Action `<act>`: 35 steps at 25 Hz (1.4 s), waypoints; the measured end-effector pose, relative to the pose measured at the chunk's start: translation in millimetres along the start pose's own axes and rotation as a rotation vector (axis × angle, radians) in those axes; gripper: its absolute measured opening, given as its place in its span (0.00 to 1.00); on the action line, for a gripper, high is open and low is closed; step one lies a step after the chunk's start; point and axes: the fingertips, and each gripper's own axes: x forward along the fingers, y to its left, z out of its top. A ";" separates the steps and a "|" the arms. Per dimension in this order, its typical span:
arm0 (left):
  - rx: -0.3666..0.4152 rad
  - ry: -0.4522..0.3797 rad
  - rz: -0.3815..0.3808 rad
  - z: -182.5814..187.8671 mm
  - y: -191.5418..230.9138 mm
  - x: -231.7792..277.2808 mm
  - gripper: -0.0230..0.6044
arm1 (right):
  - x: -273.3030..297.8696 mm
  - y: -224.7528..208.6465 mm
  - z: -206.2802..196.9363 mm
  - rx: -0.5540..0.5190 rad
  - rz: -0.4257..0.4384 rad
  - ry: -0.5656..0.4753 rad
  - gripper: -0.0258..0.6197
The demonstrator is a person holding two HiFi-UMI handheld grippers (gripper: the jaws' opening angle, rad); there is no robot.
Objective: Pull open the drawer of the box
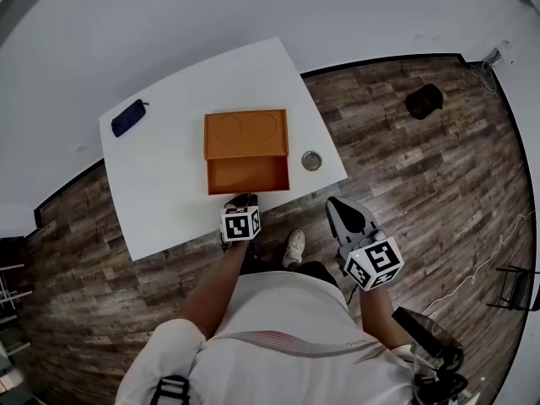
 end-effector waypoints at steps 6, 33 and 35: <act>0.007 -0.004 -0.044 -4.2 -2.1 -1.0 0.17 | 1.8 1.4 1.6 -0.003 0.006 -0.005 0.04; 0.091 -0.739 0.013 128.4 -50.9 -265.4 0.08 | 8.6 28.2 20.3 -0.060 0.278 -0.041 0.04; 0.111 -0.776 0.006 127.5 -50.1 -282.9 0.06 | 4.7 39.0 23.6 -0.071 0.277 -0.052 0.04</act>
